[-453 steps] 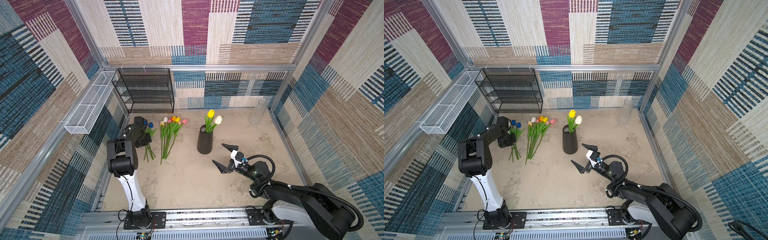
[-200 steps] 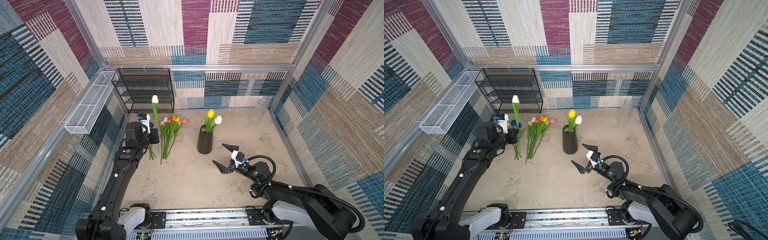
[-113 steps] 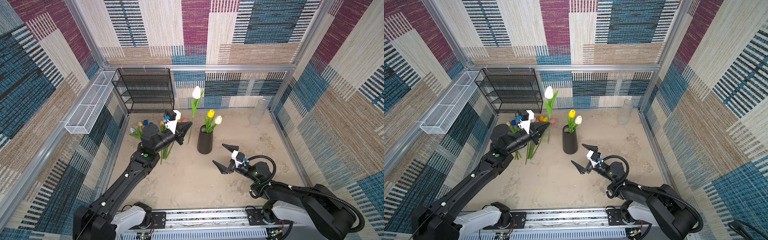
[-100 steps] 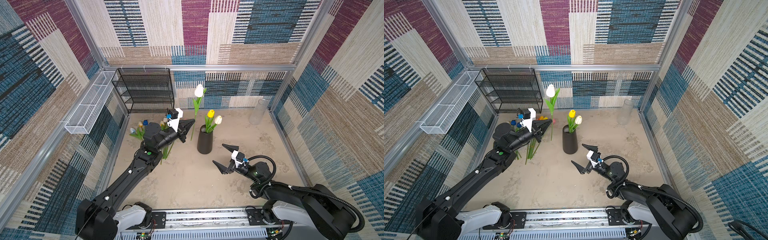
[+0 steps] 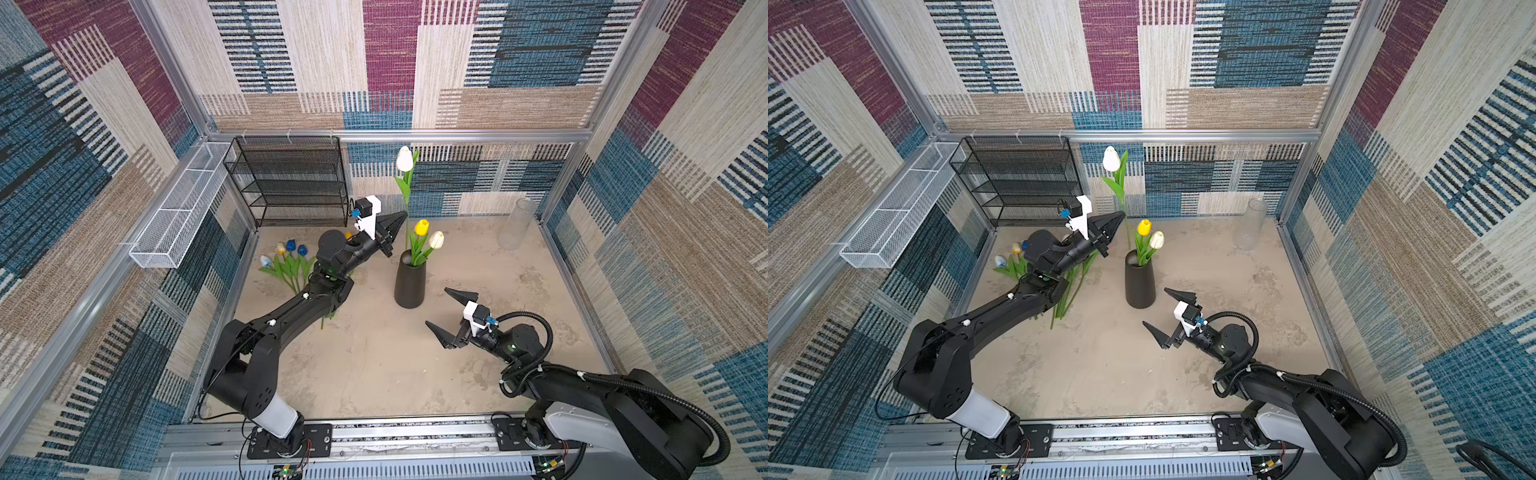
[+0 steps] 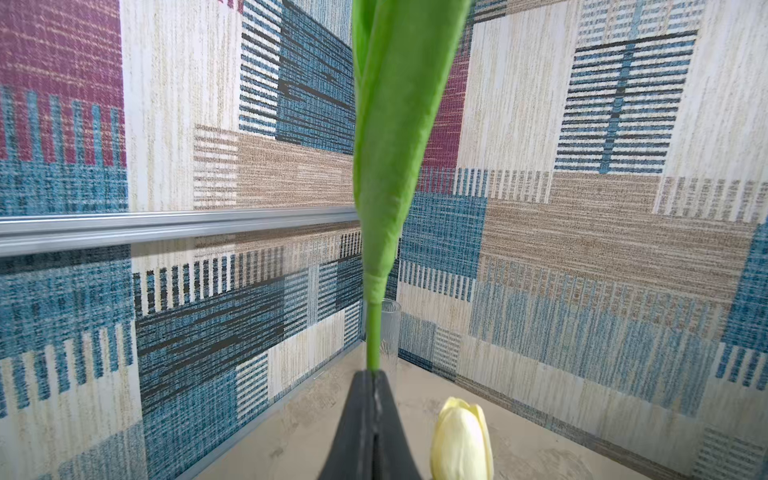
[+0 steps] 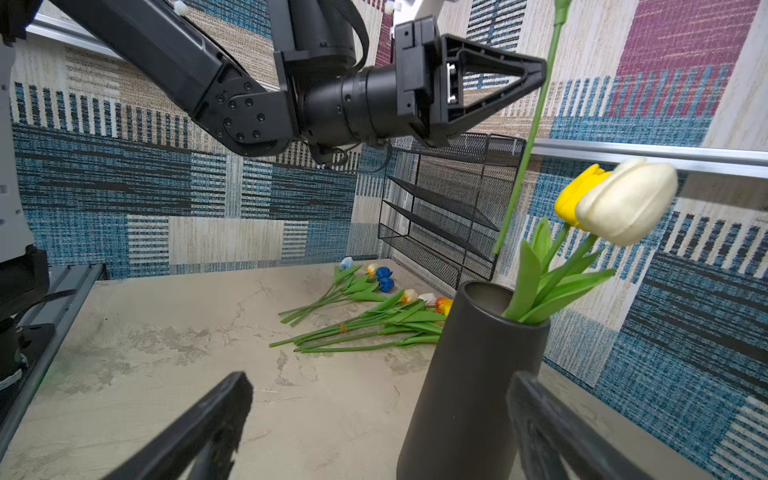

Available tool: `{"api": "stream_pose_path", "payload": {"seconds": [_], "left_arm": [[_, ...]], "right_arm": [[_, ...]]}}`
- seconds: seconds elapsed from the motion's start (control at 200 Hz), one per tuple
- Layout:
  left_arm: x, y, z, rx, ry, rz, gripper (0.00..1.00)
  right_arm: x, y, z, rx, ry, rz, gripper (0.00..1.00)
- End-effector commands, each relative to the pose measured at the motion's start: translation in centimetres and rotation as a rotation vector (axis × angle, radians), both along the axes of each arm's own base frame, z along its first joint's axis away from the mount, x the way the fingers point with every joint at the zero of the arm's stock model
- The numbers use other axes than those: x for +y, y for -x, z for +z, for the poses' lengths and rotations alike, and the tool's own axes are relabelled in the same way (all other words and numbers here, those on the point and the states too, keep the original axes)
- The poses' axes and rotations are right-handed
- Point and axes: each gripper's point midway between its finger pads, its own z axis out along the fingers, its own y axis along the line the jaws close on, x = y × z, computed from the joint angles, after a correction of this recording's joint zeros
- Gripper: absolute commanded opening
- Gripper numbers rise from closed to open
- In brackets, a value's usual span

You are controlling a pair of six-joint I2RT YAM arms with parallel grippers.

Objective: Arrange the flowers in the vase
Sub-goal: 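Lift the white tulip and carry it over the grey vase, then lower the white tulip stem into the grey vase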

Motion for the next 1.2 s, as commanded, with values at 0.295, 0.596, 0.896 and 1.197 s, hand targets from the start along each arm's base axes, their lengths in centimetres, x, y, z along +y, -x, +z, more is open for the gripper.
{"api": "stream_pose_path", "payload": {"seconds": [0.295,0.596,0.896,1.197], "left_arm": [[-0.5,-1.9,-4.8,0.069,0.008,0.019,0.0],[-0.4,-1.7,-7.3,0.115,-0.012,0.02,0.0],[-0.2,-1.3,-9.4,0.157,-0.049,0.021,0.0],[0.1,-0.6,-11.4,0.189,-0.209,0.051,0.14]], "right_arm": [[-0.1,0.4,1.0,-0.04,-0.019,0.004,1.0],[-0.1,0.4,1.0,-0.039,-0.017,0.006,1.0],[-0.1,0.3,0.9,-0.037,-0.014,0.004,1.0],[0.0,0.3,0.9,-0.035,-0.012,0.005,1.0]]}}
